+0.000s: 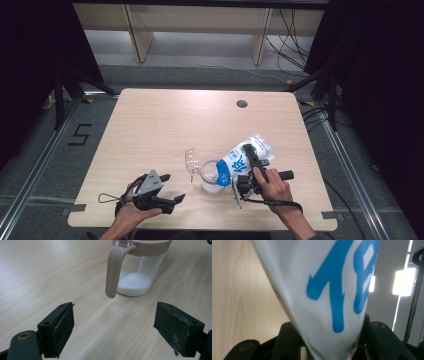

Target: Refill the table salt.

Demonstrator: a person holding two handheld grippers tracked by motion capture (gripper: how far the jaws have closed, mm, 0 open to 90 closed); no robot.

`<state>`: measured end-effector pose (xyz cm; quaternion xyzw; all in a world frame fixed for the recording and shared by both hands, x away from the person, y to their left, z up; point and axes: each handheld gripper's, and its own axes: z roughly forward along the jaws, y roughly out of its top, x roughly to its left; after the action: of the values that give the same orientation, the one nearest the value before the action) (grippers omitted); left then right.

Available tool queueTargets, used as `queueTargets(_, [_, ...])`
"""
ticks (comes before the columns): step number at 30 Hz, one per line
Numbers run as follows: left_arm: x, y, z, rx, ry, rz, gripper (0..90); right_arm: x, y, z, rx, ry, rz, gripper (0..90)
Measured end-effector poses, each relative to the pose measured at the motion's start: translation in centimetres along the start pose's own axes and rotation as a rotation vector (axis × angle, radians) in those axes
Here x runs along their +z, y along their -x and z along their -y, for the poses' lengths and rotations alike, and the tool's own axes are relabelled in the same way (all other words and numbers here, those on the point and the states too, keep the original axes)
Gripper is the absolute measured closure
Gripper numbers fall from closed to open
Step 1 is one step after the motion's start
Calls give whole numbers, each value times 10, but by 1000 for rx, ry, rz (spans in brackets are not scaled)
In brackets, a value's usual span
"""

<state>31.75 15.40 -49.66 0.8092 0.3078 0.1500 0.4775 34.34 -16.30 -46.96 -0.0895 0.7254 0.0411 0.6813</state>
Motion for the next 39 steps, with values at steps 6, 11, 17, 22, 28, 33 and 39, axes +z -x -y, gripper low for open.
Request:
queueTargets(6, [0,0,0,0,-1,0,158,0,3,0,-38,12,9,618])
queueTargets(11, [0,0,0,-1,-1,0,159,0,3,0,-36,12,9,620])
queueTargets(17, [0,0,0,-1,-1,0,159,0,3,0,-35,12,9,621])
queueTargets(22, [0,0,0,1,-4,-1,159,0,3,0,-35,13,7,622])
queueTargets(28, [0,0,0,0,-1,0,159,-2,1,-1,-2,-17,-10,624])
queueTargets(33, [0,0,0,-1,-1,0,159,-3,0,0,10,-19,-3,627])
queueTargets(39, [0,0,0,0,-1,0,159,-2,0,-1,7,-16,-4,631])
